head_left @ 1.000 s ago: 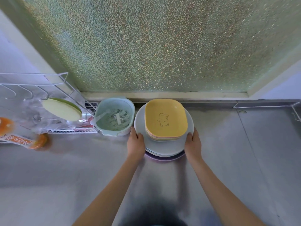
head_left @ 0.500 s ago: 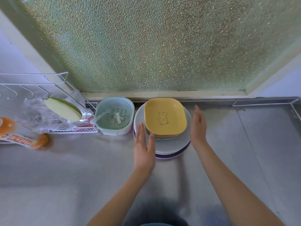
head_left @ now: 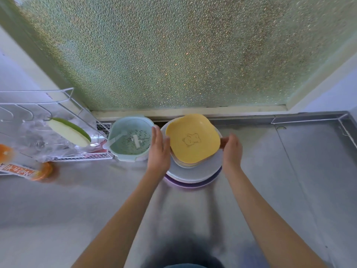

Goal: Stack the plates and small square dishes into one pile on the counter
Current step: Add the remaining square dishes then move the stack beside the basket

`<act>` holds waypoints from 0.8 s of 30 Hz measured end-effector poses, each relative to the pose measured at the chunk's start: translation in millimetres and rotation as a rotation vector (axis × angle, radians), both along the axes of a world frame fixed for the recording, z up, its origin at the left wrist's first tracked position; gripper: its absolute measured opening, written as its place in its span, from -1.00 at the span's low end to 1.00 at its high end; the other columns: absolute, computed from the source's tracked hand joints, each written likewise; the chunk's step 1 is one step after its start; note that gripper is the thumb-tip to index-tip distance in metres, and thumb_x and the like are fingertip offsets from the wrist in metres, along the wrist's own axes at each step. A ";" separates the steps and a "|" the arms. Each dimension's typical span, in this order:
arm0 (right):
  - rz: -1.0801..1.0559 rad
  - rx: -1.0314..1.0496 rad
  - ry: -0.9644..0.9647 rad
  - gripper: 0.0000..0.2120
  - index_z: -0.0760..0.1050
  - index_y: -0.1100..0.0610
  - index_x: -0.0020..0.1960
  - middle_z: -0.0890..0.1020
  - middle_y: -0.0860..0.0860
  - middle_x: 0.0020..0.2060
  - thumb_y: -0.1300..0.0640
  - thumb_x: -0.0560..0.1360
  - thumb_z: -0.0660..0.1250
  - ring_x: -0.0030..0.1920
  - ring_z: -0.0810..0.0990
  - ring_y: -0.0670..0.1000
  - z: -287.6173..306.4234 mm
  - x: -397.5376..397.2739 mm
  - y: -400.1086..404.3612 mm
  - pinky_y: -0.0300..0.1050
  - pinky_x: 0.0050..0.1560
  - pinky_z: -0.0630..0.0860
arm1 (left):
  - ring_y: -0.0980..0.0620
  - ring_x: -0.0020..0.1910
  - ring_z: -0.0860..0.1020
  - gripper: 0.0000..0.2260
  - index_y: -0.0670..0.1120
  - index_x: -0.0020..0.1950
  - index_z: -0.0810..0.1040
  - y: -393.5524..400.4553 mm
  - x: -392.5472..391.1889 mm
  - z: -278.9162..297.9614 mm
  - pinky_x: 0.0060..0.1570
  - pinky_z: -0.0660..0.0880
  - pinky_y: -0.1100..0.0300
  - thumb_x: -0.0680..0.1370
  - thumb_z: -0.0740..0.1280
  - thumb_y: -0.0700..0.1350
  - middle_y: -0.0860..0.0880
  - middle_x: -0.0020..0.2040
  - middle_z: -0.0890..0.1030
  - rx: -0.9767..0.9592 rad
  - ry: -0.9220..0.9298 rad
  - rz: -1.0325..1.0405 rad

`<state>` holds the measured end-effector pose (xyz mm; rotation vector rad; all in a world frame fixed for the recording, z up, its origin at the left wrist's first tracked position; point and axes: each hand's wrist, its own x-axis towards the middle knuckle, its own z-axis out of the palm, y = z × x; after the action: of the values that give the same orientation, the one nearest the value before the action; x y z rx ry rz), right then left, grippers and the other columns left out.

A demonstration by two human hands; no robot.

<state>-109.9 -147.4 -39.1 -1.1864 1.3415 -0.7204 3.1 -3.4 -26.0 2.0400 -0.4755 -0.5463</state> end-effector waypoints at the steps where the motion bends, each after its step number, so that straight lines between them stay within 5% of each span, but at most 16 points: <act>1: -0.003 0.030 0.000 -0.71 0.49 0.23 -0.18 0.57 0.11 -0.26 0.08 0.50 0.09 -0.26 0.49 0.03 1.8 -0.6 -3.2 -0.04 -0.10 0.41 | 0.02 0.56 0.01 -0.50 -0.09 0.56 -0.04 -1.2 4.5 2.4 0.45 -0.04 0.24 0.66 0.03 -0.05 -0.05 0.58 0.03 -0.014 0.002 0.078; 6: 0.269 0.110 -0.055 -0.57 0.52 0.07 0.12 0.59 0.05 0.12 -0.15 0.47 0.06 0.12 0.53 0.03 7.6 18.6 -2.5 -0.01 0.19 0.41 | 0.13 0.54 0.01 -0.53 -0.07 0.56 -0.02 -6.8 -36.5 10.9 0.47 -0.07 0.30 0.67 -0.01 -0.03 0.04 0.57 0.04 -0.169 0.132 0.171; 9: 0.294 0.087 -0.053 -0.60 0.42 0.10 0.29 0.48 -0.08 0.07 -0.06 0.62 0.00 0.09 0.42 -0.08 5.1 22.1 10.1 -0.13 0.21 0.31 | 0.10 0.52 0.07 -0.54 -0.09 0.56 -0.01 -7.0 -37.4 3.2 0.34 -0.03 0.45 0.66 0.01 -0.19 0.03 0.56 0.09 -0.156 0.133 0.066; 11: 0.236 0.065 -0.057 -0.69 0.42 0.07 0.23 0.47 -0.09 -0.02 0.00 0.62 0.01 0.00 0.43 -0.08 0.9 16.6 17.0 -0.15 0.09 0.34 | 0.05 0.50 0.15 -0.54 -0.04 0.55 0.06 -7.3 -13.9 -2.4 0.39 0.05 0.32 0.65 0.01 -0.20 0.02 0.53 0.18 -0.093 0.111 -0.011; 15: 0.079 0.015 -0.001 -0.81 0.29 0.05 -0.27 0.37 -0.03 -0.31 0.10 0.52 0.06 -0.31 0.32 -0.05 -0.1 4.2 15.8 -0.13 -0.21 0.29 | -0.03 0.48 0.24 -0.57 0.05 0.53 0.12 -11.8 30.3 2.6 0.42 0.22 0.09 0.66 0.07 -0.08 -0.03 0.49 0.30 0.009 0.181 -0.173; 20: 0.214 0.015 -0.070 -0.72 0.52 0.15 0.00 0.58 0.09 -0.03 0.05 0.55 0.09 -0.04 0.53 0.03 14.4 22.7 -1.7 -0.14 -0.02 0.41 | 0.09 0.50 0.20 -0.53 0.03 0.53 0.15 -15.1 6.8 17.2 0.30 0.12 0.29 0.62 0.14 -0.04 0.07 0.52 0.24 -0.234 0.329 0.295; 22: 0.284 -0.009 -0.017 -0.72 0.53 0.15 -0.11 0.57 0.11 -0.19 0.06 0.55 0.08 -0.19 0.50 0.07 5.9 26.1 4.2 -0.11 -0.08 0.36 | 0.11 0.51 0.15 -0.55 0.03 0.54 0.12 -7.9 -23.3 13.8 0.38 0.07 0.27 0.64 0.06 -0.04 0.10 0.54 0.19 -0.264 0.352 0.357; 24: 0.234 -0.068 0.036 -0.72 0.45 -0.02 -0.25 0.45 -0.08 -0.33 0.11 0.58 0.08 -0.31 0.38 -0.07 1.2 25.1 12.8 -0.13 -0.13 0.31 | 0.12 0.51 0.14 -0.55 0.05 0.55 0.04 -5.1 -46.8 8.6 0.49 0.09 0.14 0.66 0.01 -0.06 0.10 0.55 0.14 -0.280 0.346 0.288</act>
<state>-84.8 -134.6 -37.9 -1.3894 1.1905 -0.5826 -43.7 -8.5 -17.4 1.6645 -0.0446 -0.6037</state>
